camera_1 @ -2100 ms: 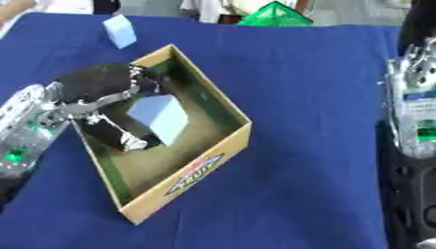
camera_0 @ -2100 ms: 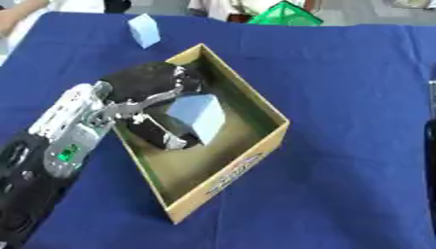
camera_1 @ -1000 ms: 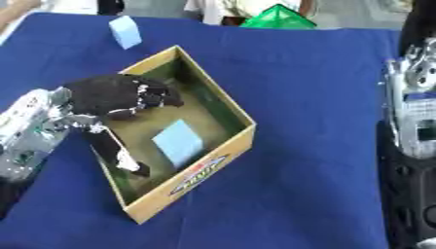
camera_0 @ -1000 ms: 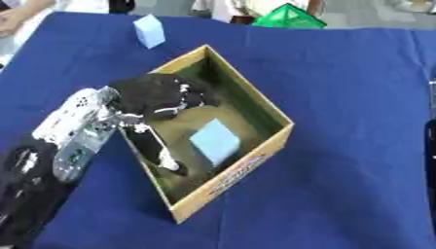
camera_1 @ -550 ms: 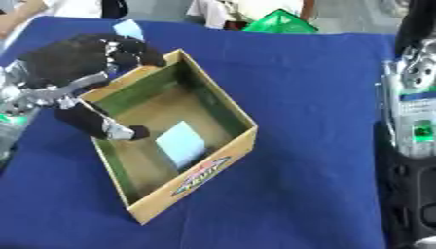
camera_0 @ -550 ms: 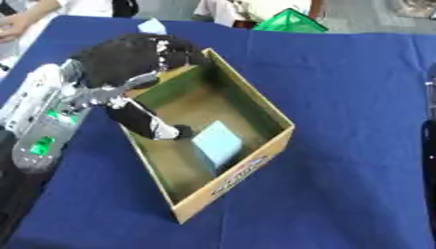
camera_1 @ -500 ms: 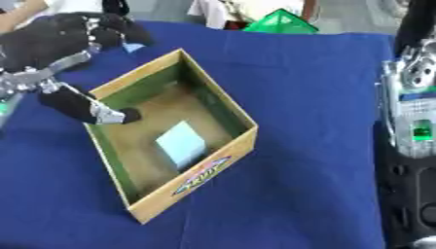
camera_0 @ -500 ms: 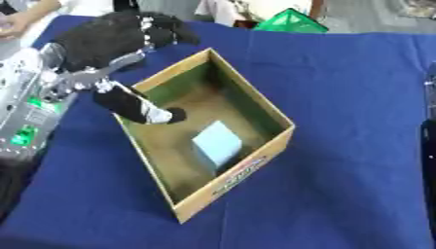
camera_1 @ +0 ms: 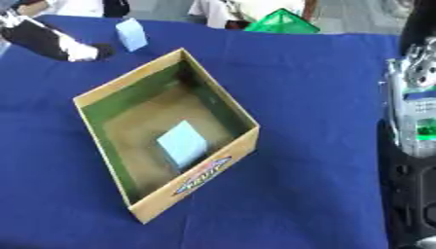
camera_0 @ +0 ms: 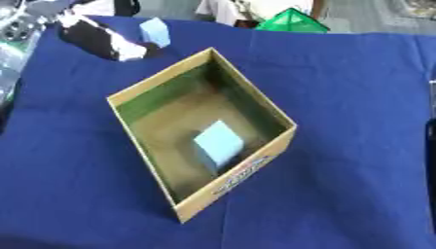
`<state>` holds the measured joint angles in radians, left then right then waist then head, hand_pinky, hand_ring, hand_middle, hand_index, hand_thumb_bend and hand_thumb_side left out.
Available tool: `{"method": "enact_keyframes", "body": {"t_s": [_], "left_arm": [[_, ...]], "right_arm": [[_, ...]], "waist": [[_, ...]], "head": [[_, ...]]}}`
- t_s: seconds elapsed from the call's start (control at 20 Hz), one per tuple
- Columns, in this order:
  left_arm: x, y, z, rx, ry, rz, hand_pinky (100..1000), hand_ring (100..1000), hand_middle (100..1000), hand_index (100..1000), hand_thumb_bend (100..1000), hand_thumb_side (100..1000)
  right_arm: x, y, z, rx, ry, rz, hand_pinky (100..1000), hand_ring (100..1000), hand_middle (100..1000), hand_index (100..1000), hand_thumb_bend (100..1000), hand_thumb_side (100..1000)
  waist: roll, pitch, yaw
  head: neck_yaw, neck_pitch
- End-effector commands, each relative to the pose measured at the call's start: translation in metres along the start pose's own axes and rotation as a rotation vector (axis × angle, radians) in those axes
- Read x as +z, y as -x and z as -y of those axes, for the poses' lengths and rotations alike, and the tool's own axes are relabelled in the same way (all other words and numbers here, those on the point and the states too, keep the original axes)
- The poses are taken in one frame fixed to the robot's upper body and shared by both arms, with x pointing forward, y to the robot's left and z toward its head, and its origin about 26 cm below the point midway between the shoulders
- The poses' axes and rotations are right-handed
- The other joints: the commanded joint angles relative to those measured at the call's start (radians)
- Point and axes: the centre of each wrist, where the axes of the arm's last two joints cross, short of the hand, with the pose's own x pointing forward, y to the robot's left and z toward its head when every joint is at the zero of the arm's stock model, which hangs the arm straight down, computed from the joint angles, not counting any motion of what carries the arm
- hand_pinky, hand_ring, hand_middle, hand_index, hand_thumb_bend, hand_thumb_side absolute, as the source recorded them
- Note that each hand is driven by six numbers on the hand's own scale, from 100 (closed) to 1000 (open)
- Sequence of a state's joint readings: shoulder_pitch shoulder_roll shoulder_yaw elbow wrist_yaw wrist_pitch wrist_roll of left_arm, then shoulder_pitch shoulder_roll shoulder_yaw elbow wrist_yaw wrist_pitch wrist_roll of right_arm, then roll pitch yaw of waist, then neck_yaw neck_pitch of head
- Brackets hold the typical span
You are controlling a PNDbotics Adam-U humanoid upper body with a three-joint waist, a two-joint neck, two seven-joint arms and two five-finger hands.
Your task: Pick up objects on the table and place them in the box.
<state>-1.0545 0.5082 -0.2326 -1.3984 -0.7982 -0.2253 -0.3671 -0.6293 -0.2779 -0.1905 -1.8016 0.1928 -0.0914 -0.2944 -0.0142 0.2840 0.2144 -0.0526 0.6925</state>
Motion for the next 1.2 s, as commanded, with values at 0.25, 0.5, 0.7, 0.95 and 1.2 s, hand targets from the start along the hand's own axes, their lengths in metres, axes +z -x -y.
{"method": "enact_keyframes", "body": {"t_s": [0.25,0.5,0.7,0.95,1.2], "left_arm": [[-0.02,0.034,0.004,0.015,-0.018,-0.159,781,872,809,917,548,547],[-0.035,0.045,0.01,0.01,-0.023,-0.22,799,895,827,928,565,562],[-0.042,0.054,0.014,-0.002,-0.008,-0.275,798,894,827,927,571,558],[-0.043,0.069,0.019,0.004,0.009,-0.396,793,889,823,926,560,575],[-0.04,0.081,0.018,0.012,-0.001,-0.48,790,886,818,927,547,593]], "right_arm": [[-0.012,-0.006,0.001,0.014,-0.012,0.046,793,837,579,826,396,1000],[-0.017,-0.007,-0.001,0.01,-0.022,0.057,793,837,577,826,396,1000],[-0.021,-0.007,-0.002,0.01,-0.028,0.065,794,838,575,825,396,1000],[-0.027,-0.008,-0.004,0.006,-0.04,0.08,794,838,573,825,395,1000],[-0.032,-0.009,-0.005,0.004,-0.052,0.091,794,839,570,825,396,1000]], "waist": [[0.002,-0.006,-0.019],[0.0,0.01,-0.037],[-0.004,0.027,-0.045],[-0.007,0.051,-0.055],[-0.007,0.075,-0.064]], "head": [[0.026,-0.031],[0.048,-0.046],[0.065,-0.057],[0.086,-0.082],[0.098,-0.104]]}}
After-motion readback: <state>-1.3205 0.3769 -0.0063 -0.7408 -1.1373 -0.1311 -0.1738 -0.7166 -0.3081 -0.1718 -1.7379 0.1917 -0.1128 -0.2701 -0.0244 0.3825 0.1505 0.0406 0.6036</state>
